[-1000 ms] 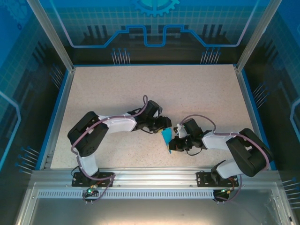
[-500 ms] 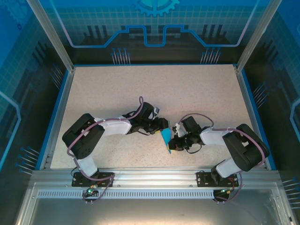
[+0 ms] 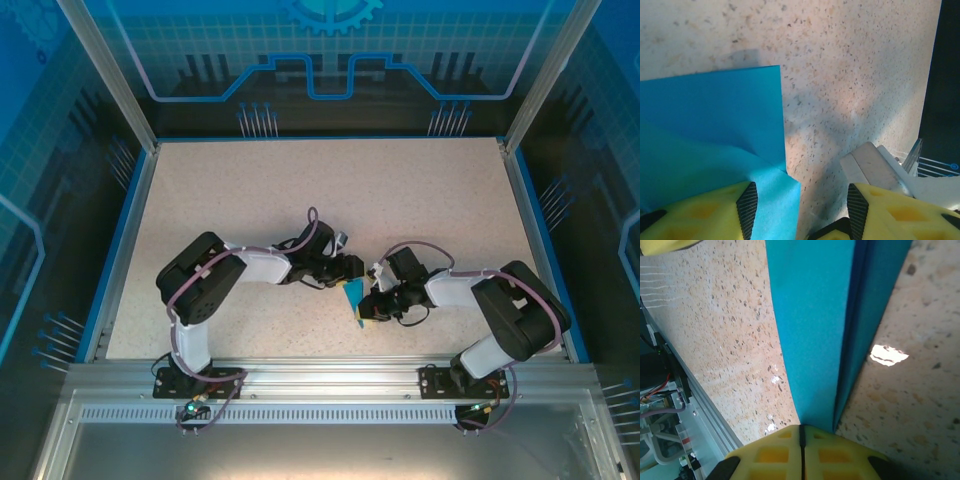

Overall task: Fold a paper plane with a square sheet of paper (pick it up from the middle)
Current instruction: Fold the wing for the fifth time at the center of the table.

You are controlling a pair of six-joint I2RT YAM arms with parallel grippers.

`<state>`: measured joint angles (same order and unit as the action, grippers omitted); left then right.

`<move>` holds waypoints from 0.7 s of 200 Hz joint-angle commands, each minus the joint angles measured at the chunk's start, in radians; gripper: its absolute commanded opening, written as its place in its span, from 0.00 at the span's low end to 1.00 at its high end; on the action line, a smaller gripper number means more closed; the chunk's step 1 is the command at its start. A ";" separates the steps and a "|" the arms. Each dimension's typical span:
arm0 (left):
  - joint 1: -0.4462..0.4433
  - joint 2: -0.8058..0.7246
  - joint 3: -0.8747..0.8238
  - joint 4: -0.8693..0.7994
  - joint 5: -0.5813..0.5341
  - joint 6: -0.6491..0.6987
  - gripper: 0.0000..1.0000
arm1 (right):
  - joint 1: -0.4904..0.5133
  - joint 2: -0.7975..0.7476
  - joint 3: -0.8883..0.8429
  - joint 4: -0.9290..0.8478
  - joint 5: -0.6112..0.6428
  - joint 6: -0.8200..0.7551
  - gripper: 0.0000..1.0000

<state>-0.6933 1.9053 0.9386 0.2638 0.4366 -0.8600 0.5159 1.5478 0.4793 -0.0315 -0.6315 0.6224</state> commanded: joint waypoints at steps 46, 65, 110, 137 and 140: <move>0.093 0.049 0.044 0.007 0.008 0.113 0.55 | 0.027 0.098 -0.054 -0.027 0.141 -0.007 0.06; 0.116 0.054 0.048 0.011 0.020 0.126 0.55 | 0.026 0.096 -0.054 -0.028 0.143 -0.006 0.06; 0.162 0.069 0.060 -0.024 0.010 0.153 0.55 | 0.027 0.089 -0.054 -0.033 0.145 -0.006 0.06; 0.191 0.061 0.068 -0.038 0.019 0.160 0.55 | 0.027 0.083 -0.054 -0.033 0.144 -0.006 0.06; 0.194 0.059 0.071 -0.043 0.021 0.162 0.55 | 0.027 0.083 -0.054 -0.032 0.145 -0.006 0.06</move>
<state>-0.5373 1.9499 0.9871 0.2676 0.4767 -0.7486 0.5159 1.5562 0.4774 -0.0128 -0.6380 0.6273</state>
